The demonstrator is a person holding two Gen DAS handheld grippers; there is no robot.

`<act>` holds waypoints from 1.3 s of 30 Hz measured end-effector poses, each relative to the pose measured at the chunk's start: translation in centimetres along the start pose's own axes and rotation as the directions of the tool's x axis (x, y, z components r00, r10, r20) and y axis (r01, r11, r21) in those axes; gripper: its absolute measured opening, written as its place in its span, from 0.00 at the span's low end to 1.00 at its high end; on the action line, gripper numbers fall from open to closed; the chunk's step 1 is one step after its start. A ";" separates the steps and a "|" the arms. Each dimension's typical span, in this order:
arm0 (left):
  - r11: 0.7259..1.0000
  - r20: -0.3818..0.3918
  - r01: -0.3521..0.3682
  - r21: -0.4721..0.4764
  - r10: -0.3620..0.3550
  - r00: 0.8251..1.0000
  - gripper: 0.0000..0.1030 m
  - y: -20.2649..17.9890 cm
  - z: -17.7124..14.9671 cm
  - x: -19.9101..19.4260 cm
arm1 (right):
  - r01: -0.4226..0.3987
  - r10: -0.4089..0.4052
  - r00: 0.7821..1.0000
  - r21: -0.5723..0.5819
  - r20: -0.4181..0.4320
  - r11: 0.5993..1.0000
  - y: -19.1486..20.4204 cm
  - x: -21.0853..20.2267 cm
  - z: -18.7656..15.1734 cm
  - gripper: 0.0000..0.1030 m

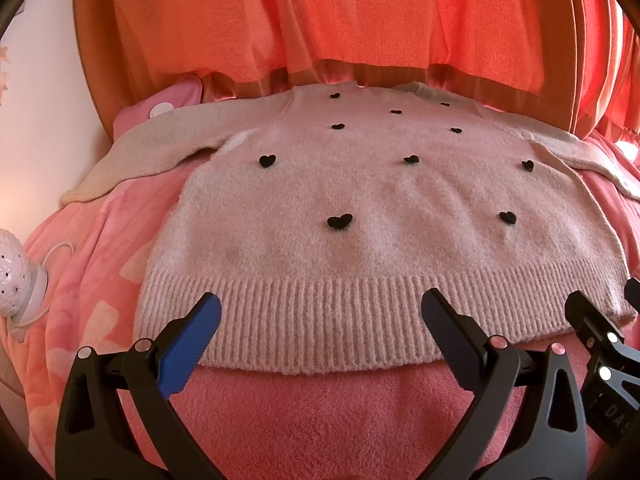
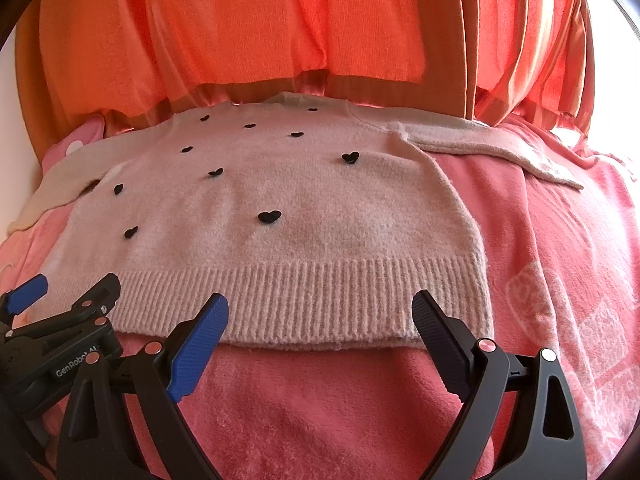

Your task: Fold small clothes

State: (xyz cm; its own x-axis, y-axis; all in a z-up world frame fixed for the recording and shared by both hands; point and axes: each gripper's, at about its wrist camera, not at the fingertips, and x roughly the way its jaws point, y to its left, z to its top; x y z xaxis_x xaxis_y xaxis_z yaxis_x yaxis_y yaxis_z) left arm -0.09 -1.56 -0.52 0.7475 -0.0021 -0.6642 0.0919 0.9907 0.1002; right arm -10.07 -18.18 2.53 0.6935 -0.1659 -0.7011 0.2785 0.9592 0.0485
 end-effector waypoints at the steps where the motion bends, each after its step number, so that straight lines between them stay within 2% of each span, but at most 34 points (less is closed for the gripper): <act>1: 1.000 -0.001 0.002 0.001 -0.002 1.000 0.95 0.0 0.0 0.0 | 0.000 0.000 1.000 0.000 0.000 1.000 0.0 0.0 0.0 0.88; 10: 1.000 0.014 0.008 -0.011 -0.008 1.000 0.95 0.1 0.0 -0.1 | -0.015 0.015 1.000 0.036 0.007 0.999 -0.4 0.1 0.2 0.88; 13: 1.000 0.002 0.005 -0.002 -0.005 1.000 0.95 -0.2 0.0 0.2 | -0.020 0.021 1.000 0.036 -0.014 0.999 -0.4 0.5 0.1 0.88; 20: 1.000 0.002 0.005 0.005 -0.005 1.000 0.95 -0.2 -0.1 0.2 | -0.020 0.020 1.000 0.021 -0.005 1.000 -0.1 0.2 0.2 0.88; 22: 1.000 0.003 0.005 0.004 -0.005 1.000 0.95 -0.1 -0.1 0.2 | -0.038 0.038 0.999 0.047 -0.018 0.998 -0.6 0.2 0.5 0.88; 24: 1.000 -0.002 0.012 -0.009 -0.012 1.000 0.95 0.2 0.0 0.2 | -0.089 0.095 0.994 0.100 -0.055 0.991 -1.9 0.3 1.5 0.88; 26: 0.998 -0.022 0.053 -0.039 -0.054 0.998 0.95 0.9 0.2 0.3 | -0.150 0.165 0.985 0.224 -0.050 0.963 -5.3 0.0 3.9 0.88; 27: 0.993 -0.033 0.092 -0.068 -0.095 0.995 0.95 1.5 0.4 0.4 | -0.147 0.161 0.986 0.280 -0.030 0.949 -7.6 -0.2 5.3 0.88; 29: 0.982 -0.036 0.147 -0.114 -0.152 0.988 0.95 2.5 1.0 0.4 | -0.121 0.121 0.992 0.338 0.019 0.933 -12.3 -0.1 8.1 0.88; 30: 0.979 -0.034 0.160 -0.128 -0.165 0.986 0.95 2.8 1.2 0.3 | -0.084 0.073 0.996 0.367 0.043 0.926 -15.5 0.4 9.6 0.88; 33: 0.964 -0.044 0.217 -0.151 -0.226 0.973 0.95 3.3 2.3 0.6 | 0.016 -0.039 0.998 0.463 0.042 0.886 -24.0 3.4 12.5 0.88; 34: 0.962 -0.046 0.225 -0.154 -0.235 0.971 0.95 3.3 2.8 0.7 | 0.030 -0.048 0.999 0.500 0.024 0.865 -26.7 4.9 13.1 0.86; 35: 0.961 -0.044 0.232 -0.154 -0.241 0.970 0.95 3.3 3.1 0.9 | 0.059 -0.062 0.998 0.559 -0.014 0.827 -30.6 7.2 13.7 0.79; 36: 0.958 -0.038 0.245 -0.147 -0.253 0.967 0.95 3.1 3.7 1.2 | 0.076 -0.070 0.997 0.591 -0.034 0.803 -32.3 8.5 14.0 0.76; 37: 0.960 -0.038 0.245 -0.139 -0.252 0.967 0.95 2.9 4.2 1.4 | 0.101 -0.078 0.995 0.639 -0.064 0.762 -35.2 10.4 14.1 0.73; 39: 0.963 -0.040 0.234 -0.132 -0.241 0.970 0.95 2.3 5.5 2.2 | 0.138 -0.101 0.990 0.696 -0.094 0.704 -38.0 12.7 14.0 0.69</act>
State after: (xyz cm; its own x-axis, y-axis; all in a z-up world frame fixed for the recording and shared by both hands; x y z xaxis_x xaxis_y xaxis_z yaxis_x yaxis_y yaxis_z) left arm 5.42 -0.07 2.29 0.6764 -0.2356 -0.6979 0.1766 0.9717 -0.1569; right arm -2.56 -59.95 1.76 0.5962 -0.2394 -0.7663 0.7546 0.4932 0.4330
